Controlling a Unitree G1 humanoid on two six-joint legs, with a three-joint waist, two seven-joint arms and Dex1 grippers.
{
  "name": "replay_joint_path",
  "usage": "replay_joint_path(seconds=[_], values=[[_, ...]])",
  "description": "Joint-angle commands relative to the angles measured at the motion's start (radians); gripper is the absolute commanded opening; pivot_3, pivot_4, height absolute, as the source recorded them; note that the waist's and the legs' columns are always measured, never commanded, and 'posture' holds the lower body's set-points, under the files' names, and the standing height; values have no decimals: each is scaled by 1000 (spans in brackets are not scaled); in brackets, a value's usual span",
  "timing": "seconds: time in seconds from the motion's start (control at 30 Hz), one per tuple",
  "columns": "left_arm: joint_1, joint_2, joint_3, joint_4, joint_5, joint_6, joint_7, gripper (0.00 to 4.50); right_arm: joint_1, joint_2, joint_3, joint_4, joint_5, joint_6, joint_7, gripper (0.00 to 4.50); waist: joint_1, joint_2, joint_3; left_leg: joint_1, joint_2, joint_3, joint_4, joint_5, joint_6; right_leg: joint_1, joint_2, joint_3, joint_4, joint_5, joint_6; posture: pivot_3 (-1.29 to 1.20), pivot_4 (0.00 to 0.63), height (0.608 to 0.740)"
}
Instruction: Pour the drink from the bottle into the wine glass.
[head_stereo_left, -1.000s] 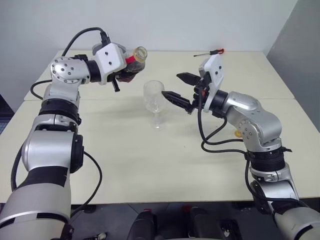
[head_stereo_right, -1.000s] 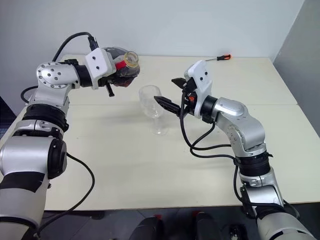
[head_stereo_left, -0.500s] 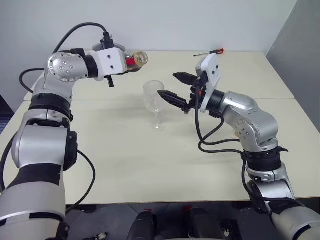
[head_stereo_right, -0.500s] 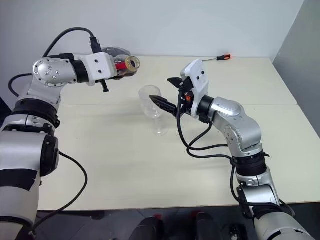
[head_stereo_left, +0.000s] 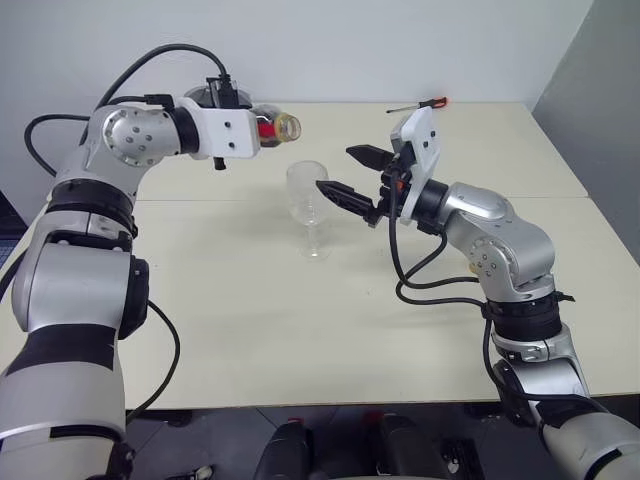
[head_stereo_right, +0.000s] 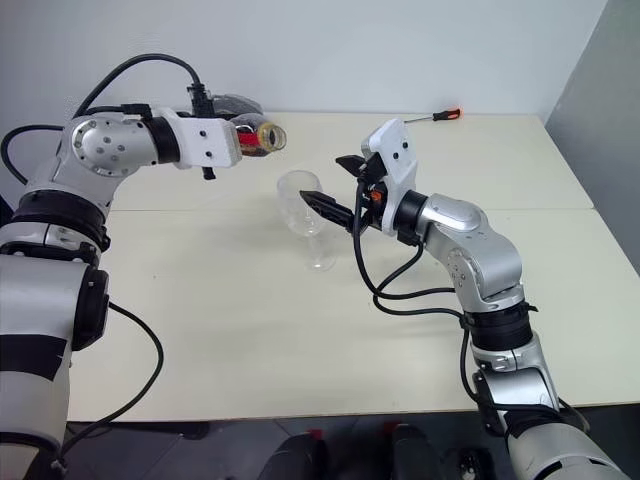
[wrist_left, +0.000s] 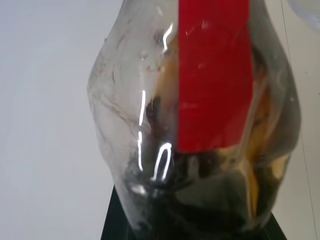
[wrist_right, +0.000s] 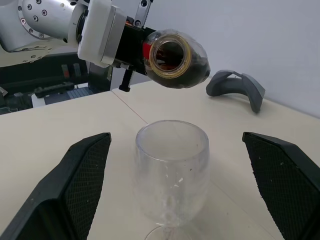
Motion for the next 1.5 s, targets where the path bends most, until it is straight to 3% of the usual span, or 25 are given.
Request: replay_joint_path(seconds=[0.03,1.5], values=[[-53,27,-5,-6,9,-29,36,719,-31,-1,-9,-15,0,-17,-3,4500,0,0,0,0,0,0,0,0,0,0,0,0,0,0,0,0,150,740],[-140,58,-167,31,224,-82,244,719,-40,7,-15,1,2,-29,3,4500,-1,0,0,0,0,1,0,0,0,-1,0,0,1,0,0,0,150,740]])
